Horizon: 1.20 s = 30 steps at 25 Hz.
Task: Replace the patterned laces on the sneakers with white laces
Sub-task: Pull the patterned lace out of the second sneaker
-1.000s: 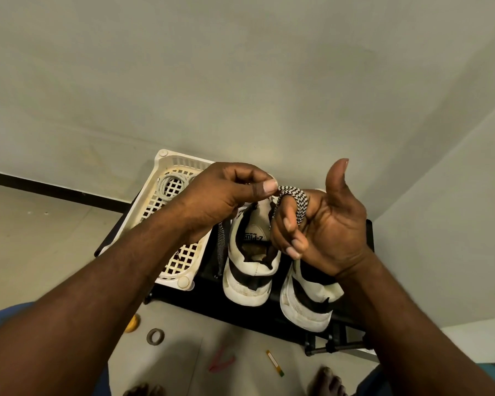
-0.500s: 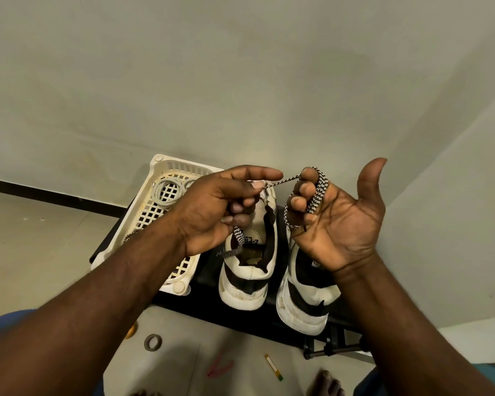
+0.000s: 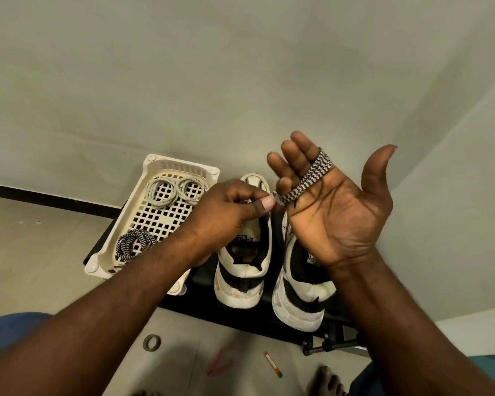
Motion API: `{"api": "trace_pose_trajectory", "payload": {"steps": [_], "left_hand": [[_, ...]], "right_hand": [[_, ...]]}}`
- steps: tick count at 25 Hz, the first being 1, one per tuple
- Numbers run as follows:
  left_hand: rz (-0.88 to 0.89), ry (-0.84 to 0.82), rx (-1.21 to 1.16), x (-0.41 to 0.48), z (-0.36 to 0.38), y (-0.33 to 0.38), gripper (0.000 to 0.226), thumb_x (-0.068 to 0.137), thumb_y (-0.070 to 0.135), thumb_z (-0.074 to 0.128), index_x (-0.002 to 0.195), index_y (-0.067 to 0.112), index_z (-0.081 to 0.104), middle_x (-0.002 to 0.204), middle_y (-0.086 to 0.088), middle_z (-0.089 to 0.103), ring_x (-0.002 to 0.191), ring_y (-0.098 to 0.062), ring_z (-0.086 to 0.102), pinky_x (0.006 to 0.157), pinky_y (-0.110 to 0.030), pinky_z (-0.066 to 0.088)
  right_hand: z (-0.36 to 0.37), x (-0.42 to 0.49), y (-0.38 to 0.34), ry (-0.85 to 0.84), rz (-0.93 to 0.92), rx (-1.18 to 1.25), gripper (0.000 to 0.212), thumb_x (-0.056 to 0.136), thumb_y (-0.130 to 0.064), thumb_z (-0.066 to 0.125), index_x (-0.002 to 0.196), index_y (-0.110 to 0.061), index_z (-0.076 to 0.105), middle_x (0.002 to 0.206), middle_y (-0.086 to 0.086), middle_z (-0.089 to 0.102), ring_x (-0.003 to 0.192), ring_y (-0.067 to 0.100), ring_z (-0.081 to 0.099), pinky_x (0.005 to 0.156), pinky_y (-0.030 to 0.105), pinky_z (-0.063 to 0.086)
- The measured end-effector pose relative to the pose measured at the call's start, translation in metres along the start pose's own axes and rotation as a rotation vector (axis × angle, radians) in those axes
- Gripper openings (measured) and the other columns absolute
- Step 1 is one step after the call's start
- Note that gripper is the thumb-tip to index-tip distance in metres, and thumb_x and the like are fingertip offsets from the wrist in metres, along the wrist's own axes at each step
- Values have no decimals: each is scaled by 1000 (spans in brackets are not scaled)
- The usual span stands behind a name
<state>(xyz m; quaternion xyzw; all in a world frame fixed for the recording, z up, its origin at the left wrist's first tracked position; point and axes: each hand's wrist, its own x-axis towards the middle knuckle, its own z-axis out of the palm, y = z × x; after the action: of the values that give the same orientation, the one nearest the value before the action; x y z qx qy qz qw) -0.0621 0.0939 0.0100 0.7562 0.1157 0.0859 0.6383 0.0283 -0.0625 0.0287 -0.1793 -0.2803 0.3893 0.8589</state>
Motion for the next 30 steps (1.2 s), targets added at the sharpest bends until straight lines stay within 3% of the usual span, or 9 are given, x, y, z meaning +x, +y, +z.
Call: {"api": "trace_pose_trajectory", "payload": {"steps": [4,7,11,13,15,18,20,23,30], "left_hand": [[-113,-126,114,0,1,-3,19,98,27,68,86,23,83,95,1,79,97,-18,71,102,-53,52],[-73,-96,-32,-1,-3,7,26,90,29,64,77,14,80,86,-13,76,80,-26,62,93,-52,50],[27,91,-173,0,-15,17,37,94,20,61,59,12,66,60,-3,59,60,-17,52,72,-36,43],[14,98,-314,-2,-18,22,28,89,24,67,64,11,66,62,-2,55,60,-16,51,64,-33,43],[-69,45,-569,-4,-20,24,23,88,29,65,83,10,76,75,-1,64,74,-14,60,62,-28,50],[-172,-18,-611,-1,-22,19,43,99,38,55,119,4,73,115,-6,76,107,-24,70,85,-34,60],[-194,8,-427,0,-17,12,43,104,40,51,110,6,77,111,-11,78,106,-28,73,96,-43,56],[-196,-18,-221,-3,-7,7,44,105,21,54,69,19,78,70,-6,73,67,-21,71,87,-43,52],[7,29,325,-7,4,8,24,96,34,71,76,25,80,83,13,73,83,-4,67,91,-39,54]], "right_hand": [[-18,5,-8,224,-281,-448,68,99,-43,45,143,9,46,131,26,63,133,42,56,110,42,44],[-30,-2,-1,296,-237,-1176,51,83,-5,51,134,-2,56,128,11,70,126,23,64,105,34,50],[-43,-5,23,282,17,-1835,37,84,-36,54,109,-13,70,102,-2,75,97,17,71,88,44,59],[-40,-5,34,233,96,-1787,39,89,-49,53,97,-16,73,87,0,74,81,20,71,74,47,59],[-30,-7,42,91,152,-1604,25,96,-36,59,96,-17,76,85,1,76,79,19,73,75,44,61],[-14,-9,43,-45,321,-1160,15,98,-9,60,98,-2,73,83,9,77,76,22,74,71,33,58],[-10,-10,40,-89,339,-881,17,91,-12,61,95,1,72,77,13,74,70,26,71,66,34,54],[-5,-7,28,-77,231,-487,32,82,-29,67,96,-1,71,77,15,72,72,33,69,71,41,49],[-13,2,8,167,-40,-143,82,97,-60,38,144,6,47,138,24,61,137,40,54,114,41,43]]}}
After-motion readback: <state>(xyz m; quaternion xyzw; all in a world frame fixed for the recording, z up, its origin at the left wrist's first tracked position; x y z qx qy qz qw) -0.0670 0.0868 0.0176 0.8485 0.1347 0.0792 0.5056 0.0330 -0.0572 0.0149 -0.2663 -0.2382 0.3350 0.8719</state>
